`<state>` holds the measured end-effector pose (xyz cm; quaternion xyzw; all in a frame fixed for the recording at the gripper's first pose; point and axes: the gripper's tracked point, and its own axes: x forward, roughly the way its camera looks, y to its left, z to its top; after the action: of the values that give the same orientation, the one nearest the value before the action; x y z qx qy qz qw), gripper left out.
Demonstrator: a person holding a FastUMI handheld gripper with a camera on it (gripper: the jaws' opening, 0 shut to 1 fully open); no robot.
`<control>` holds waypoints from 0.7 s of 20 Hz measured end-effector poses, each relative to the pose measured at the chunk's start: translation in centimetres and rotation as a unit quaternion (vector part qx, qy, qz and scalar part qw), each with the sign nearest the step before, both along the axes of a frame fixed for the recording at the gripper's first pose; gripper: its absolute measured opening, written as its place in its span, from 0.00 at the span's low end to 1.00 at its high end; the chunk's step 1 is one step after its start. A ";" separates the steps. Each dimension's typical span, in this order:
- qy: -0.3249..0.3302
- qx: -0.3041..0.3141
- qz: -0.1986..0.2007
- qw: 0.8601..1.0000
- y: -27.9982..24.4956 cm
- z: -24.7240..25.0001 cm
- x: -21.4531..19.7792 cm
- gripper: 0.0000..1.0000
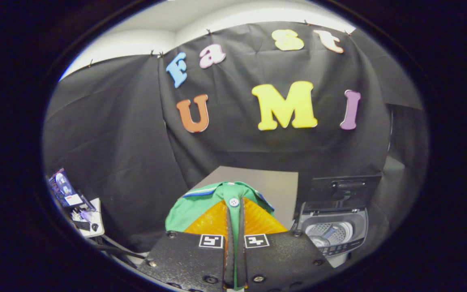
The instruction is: Put the clothes into the washing machine and then close the washing machine lid.
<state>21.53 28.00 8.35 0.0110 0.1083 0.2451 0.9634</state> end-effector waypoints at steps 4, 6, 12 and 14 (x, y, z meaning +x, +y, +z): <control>-0.040 0.015 -0.033 0.999 -8.1 4.7 -1.3 0.06; -0.052 0.020 -0.056 0.997 -12.6 6.1 -1.1 0.06; -0.059 -0.010 -0.100 0.993 -24.3 5.3 5.3 0.06; -0.046 -0.019 -0.105 0.993 -27.1 3.6 8.3 0.06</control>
<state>29.80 0.87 11.93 -0.0071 0.0666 0.1410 0.9877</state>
